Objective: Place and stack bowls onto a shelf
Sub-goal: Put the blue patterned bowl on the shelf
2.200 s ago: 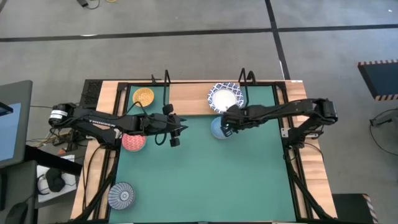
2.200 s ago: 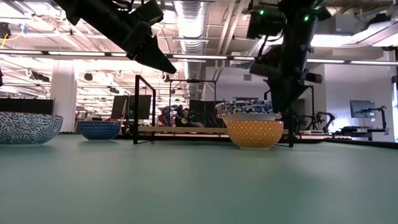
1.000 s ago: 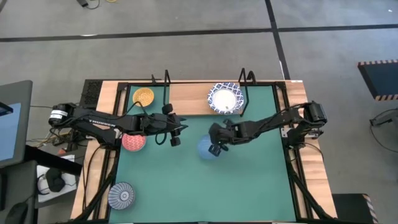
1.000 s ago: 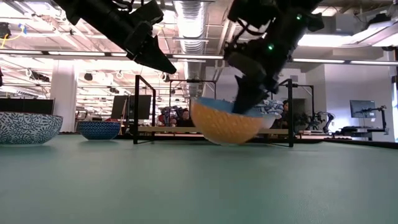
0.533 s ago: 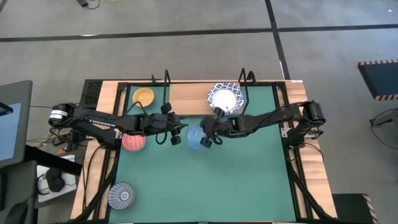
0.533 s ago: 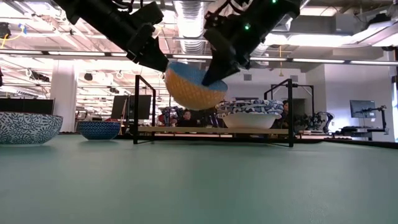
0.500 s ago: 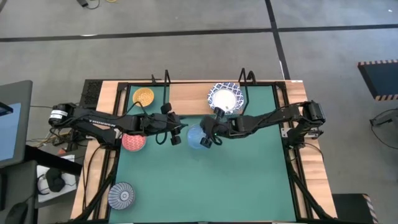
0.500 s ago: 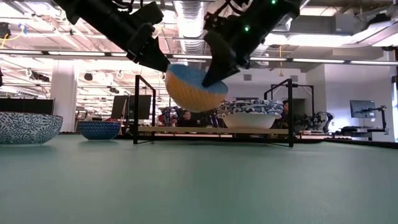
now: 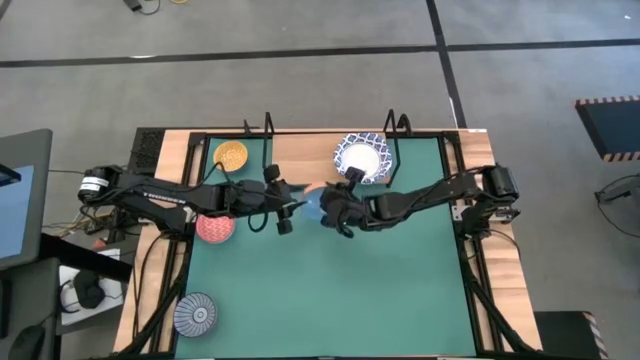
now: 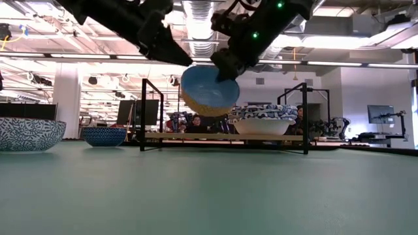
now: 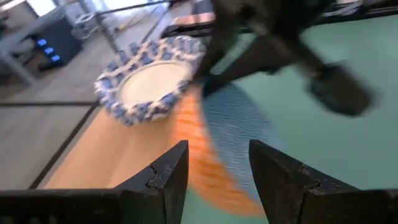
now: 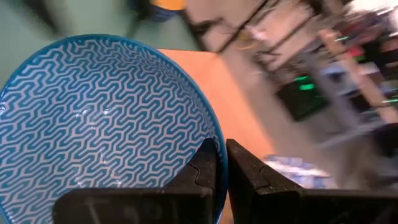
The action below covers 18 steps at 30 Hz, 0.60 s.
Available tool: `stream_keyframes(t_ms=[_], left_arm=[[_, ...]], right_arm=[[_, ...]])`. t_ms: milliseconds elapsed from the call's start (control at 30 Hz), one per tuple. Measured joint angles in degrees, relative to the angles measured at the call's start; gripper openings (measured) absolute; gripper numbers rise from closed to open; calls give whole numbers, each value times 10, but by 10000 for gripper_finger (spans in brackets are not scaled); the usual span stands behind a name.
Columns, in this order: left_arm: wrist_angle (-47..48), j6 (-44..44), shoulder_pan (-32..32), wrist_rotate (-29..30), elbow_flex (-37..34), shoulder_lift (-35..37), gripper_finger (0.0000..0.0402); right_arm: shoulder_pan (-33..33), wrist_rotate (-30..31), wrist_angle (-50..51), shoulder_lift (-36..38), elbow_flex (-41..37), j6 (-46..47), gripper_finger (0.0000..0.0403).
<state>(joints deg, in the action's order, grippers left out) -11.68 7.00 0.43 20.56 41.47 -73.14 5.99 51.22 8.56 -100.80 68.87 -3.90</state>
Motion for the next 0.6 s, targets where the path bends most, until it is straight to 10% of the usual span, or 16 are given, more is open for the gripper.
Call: stream_keyframes(t_ms=[600], left_arm=[[-18,-7,-2,55,0,0,198]], right_arm=[[63,231,-209,0,-1,-276,38]])
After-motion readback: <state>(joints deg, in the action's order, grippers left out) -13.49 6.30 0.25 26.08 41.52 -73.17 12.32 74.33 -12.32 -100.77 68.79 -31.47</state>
